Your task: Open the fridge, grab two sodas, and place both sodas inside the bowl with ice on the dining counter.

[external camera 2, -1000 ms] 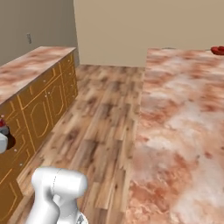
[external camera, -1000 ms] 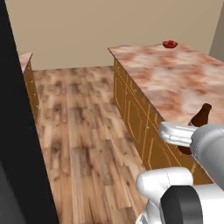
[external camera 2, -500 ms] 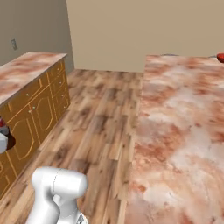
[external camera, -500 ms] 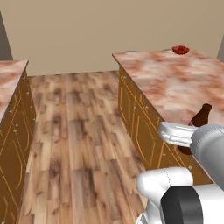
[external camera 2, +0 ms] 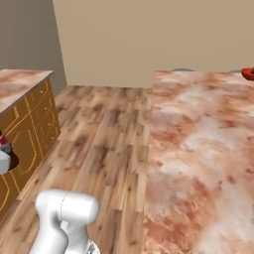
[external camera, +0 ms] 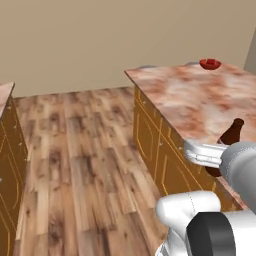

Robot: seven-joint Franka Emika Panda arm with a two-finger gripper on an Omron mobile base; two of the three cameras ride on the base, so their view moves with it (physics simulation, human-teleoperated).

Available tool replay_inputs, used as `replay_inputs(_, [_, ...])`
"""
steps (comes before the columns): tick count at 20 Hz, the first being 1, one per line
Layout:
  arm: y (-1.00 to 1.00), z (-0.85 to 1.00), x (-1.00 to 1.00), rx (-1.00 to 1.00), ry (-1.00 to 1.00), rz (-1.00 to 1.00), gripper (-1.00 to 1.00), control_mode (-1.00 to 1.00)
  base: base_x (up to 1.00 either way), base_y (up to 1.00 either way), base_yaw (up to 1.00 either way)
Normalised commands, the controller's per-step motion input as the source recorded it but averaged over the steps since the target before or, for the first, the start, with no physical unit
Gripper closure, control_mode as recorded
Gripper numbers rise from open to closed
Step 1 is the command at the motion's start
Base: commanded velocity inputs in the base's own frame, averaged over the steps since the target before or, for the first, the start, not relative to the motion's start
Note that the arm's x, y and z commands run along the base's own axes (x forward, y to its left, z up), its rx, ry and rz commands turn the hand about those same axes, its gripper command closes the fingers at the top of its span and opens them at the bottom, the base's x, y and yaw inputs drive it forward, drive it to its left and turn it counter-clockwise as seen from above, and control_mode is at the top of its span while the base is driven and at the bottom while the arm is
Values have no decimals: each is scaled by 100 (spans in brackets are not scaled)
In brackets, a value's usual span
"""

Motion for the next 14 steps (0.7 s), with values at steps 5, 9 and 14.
replay_inputs(5, [0, 0, 0, 0, 0, 0, 100, 100, 100, 59, -24])
replay_inputs(9, [0, 0, 0, 0, 0, 0, 100, 100, 100, 69, -25])
replay_inputs(14, [0, 0, 0, 0, 0, 0, 100, 100, 100, 69, -26])
